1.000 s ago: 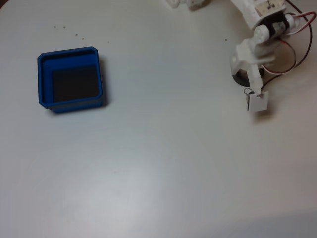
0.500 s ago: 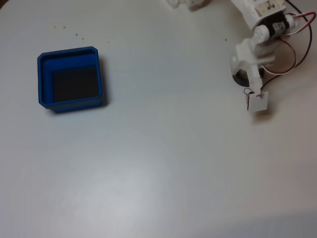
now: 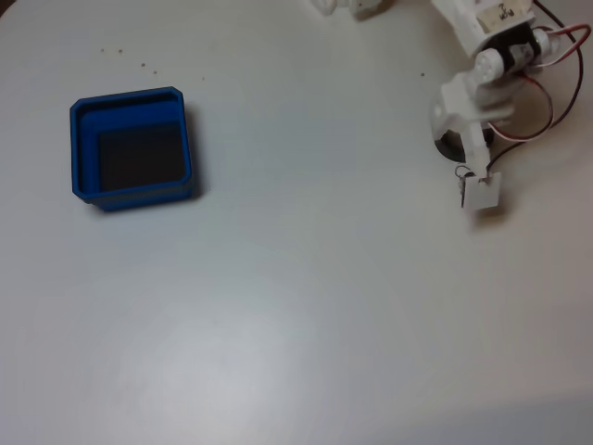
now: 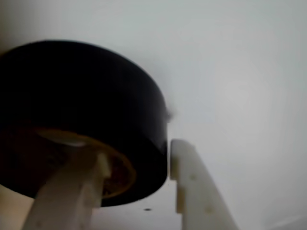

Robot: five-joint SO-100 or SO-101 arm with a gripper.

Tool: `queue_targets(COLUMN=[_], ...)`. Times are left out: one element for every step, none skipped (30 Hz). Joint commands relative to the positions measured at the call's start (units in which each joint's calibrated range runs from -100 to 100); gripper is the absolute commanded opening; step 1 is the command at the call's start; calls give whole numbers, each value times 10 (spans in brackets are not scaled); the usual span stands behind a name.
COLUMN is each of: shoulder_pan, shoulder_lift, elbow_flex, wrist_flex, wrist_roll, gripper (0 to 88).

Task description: Pick the black tape roll and drop it in the blue box

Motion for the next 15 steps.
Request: queue_targets(shoulder_pan=[5, 5, 5, 5, 5, 5, 5, 5, 5, 5, 5, 5, 5, 5, 5], shoulder_lift=[-2, -2, -2, -2, -2, -2, -2, -5, -7, -7, -7, -8, -8, -7, -6], elbow_flex=[-17, -17, -17, -17, -17, -18, -18, -18, -18, -18, -18, -18, -18, -18, -18], wrist_flex=[-3, -4, -4, -4, -4, -4, -4, -4, -4, -4, -4, -3, -2, -1, 1], wrist_roll=[-4, -4, -4, -4, -4, -4, -4, -4, -4, -4, -4, -4, -4, -4, -4], gripper=[115, 115, 115, 115, 114, 112, 109, 95, 69, 31, 0, 0, 0, 1, 12])
